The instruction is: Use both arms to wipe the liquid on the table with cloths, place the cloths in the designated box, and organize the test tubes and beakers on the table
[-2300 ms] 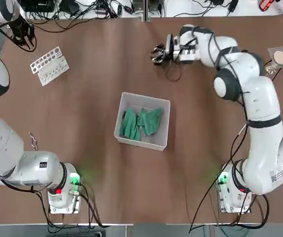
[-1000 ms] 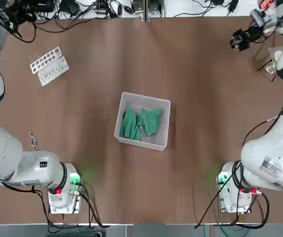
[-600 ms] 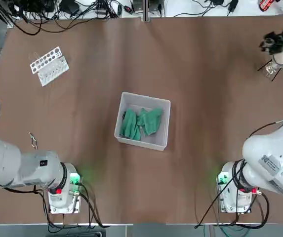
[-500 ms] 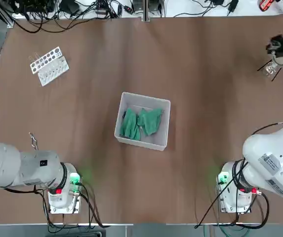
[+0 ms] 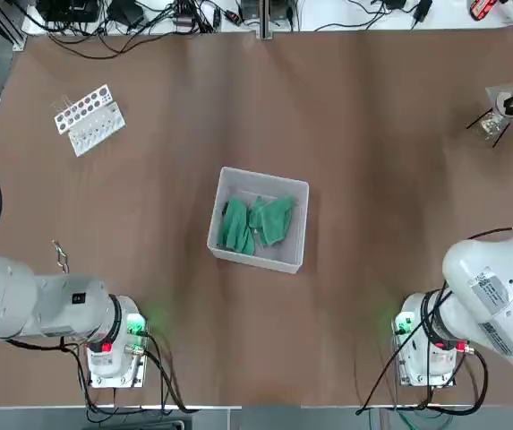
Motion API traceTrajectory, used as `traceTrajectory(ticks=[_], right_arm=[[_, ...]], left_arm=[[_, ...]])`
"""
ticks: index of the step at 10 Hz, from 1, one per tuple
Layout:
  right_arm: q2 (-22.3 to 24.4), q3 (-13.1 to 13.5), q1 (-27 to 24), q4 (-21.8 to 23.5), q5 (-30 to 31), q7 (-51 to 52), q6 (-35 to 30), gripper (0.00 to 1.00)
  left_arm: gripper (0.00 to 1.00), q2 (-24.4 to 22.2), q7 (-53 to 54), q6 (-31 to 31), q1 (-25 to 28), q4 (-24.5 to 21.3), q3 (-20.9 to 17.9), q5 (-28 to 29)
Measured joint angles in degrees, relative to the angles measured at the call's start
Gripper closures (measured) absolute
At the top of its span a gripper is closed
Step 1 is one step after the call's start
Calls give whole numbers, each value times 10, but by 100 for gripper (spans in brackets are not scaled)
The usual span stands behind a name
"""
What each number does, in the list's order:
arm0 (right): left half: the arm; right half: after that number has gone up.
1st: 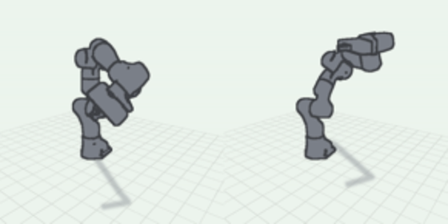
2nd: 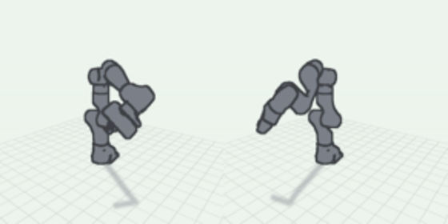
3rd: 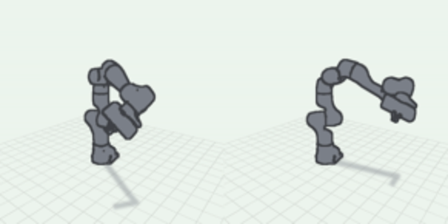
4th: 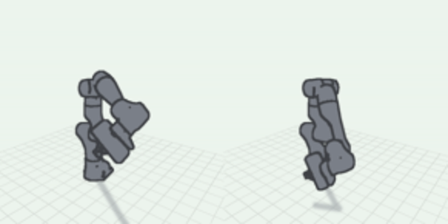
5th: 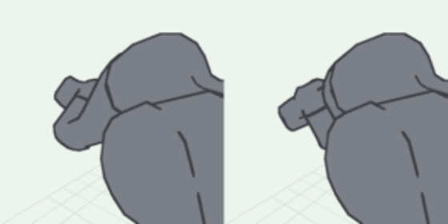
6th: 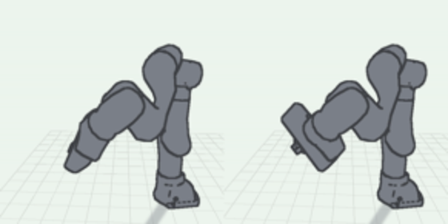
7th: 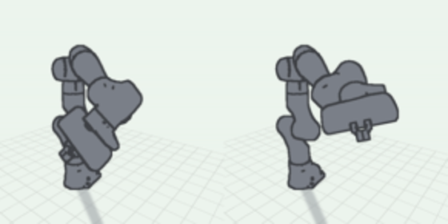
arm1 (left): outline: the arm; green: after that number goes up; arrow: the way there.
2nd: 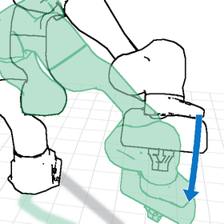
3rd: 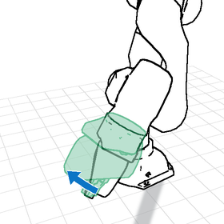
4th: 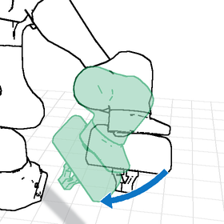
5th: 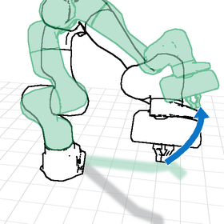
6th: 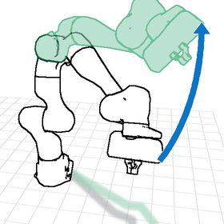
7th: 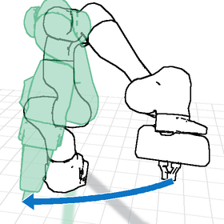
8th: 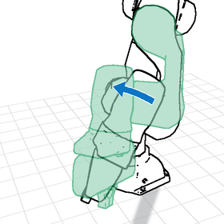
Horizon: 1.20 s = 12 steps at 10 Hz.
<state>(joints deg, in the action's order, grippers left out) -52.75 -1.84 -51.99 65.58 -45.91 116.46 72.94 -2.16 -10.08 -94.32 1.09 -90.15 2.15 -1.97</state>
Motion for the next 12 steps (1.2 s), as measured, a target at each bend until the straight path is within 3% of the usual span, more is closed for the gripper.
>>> traceTrajectory(ticks=[7,12], right_arm=[[-7,-6,0,-15,-27,0,68,63],[-24,-5,-1,-15,-46,0,98,60]], left_arm=[[0,20,66,36,-13,-17,4,1],[0,41,67,34,-21,-1,8,9]])
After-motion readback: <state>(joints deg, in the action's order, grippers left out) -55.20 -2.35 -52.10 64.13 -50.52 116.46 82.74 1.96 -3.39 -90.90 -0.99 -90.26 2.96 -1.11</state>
